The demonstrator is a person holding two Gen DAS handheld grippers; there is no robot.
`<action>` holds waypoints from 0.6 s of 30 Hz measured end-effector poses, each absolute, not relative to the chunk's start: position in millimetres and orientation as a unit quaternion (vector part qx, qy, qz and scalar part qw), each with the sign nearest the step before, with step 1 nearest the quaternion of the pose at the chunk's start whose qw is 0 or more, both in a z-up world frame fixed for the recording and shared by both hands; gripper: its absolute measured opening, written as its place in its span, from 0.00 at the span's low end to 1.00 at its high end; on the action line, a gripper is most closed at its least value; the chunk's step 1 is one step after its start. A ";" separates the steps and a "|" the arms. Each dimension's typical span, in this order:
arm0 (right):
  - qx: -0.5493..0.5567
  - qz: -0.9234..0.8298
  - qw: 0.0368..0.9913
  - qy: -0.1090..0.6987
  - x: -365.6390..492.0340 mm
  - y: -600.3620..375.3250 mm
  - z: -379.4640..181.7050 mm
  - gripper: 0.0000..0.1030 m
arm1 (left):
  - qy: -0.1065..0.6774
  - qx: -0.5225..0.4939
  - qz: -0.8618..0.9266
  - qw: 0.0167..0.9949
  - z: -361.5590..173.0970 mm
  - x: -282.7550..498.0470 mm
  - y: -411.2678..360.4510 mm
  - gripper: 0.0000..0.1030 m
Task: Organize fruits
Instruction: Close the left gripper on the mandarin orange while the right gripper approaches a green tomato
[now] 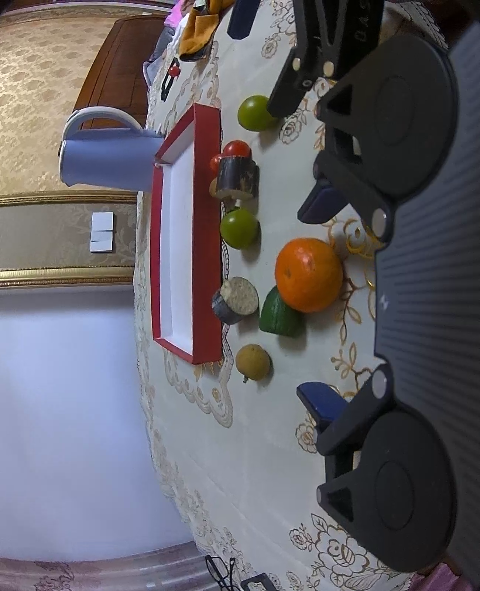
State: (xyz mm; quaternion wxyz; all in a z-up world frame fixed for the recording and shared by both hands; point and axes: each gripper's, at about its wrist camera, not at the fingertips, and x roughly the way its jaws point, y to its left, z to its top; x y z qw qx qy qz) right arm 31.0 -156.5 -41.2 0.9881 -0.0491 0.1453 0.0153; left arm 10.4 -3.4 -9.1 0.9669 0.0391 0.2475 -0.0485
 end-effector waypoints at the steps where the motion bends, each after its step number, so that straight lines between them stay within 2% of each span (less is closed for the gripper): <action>1: -0.050 0.014 0.988 0.146 31.2 -156.5 -41.5 1.00 | 0.246 0.041 -0.048 0.967 -8.7 10.6 -4.7 0.89; 13: -0.044 0.018 0.988 0.146 32.4 -158.2 -42.2 1.00 | 0.251 0.059 -0.048 0.965 -9.9 18.2 -19.1 0.75; 18: -0.035 0.019 0.989 0.145 32.6 -161.5 -42.4 1.00 | 0.265 0.061 -0.053 0.961 -13.0 21.6 -22.8 0.56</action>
